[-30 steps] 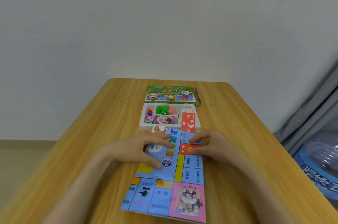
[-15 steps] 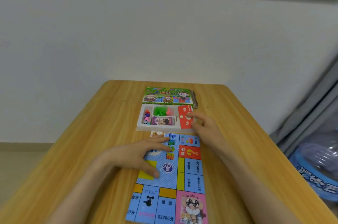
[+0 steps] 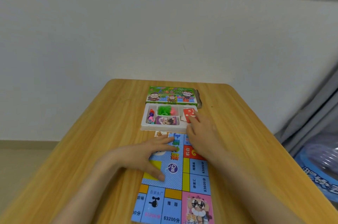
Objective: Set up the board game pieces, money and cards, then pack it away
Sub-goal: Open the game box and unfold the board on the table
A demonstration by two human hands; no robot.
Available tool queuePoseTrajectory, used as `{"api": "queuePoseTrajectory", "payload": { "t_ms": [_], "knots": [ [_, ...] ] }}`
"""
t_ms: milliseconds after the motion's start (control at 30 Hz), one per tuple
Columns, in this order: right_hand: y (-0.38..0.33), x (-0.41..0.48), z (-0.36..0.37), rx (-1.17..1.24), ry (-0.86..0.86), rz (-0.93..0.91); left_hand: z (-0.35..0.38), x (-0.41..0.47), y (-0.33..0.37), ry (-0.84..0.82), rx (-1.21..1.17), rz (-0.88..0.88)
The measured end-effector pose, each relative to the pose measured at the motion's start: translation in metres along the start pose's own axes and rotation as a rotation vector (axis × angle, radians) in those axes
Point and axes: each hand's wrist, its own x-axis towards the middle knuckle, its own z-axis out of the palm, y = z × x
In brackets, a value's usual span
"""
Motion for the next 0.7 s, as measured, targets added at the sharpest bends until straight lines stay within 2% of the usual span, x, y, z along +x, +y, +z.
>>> {"api": "queuePoseTrajectory", "payload": {
  "t_ms": [133, 233, 433, 533, 700],
  "knots": [
    [-0.004, -0.012, 0.006, -0.146, -0.183, -0.067, 0.004, 0.003, -0.001, 0.015, 0.097, -0.031],
    [-0.002, -0.002, 0.010, -0.166, -0.236, -0.051, 0.005, 0.005, -0.004, 0.049, 0.136, -0.046],
    [0.003, 0.022, 0.017, -0.136, -0.240, -0.063, 0.005, 0.009, -0.006, 0.135, 0.133, -0.073],
    [0.007, 0.025, 0.014, -0.019, -0.243, -0.060, 0.006, 0.010, -0.008, 0.208, 0.098, -0.085],
    [0.010, -0.012, 0.005, 0.260, -0.060, 0.071, 0.006, 0.008, -0.008, 0.236, 0.093, -0.096]
  ]
}}
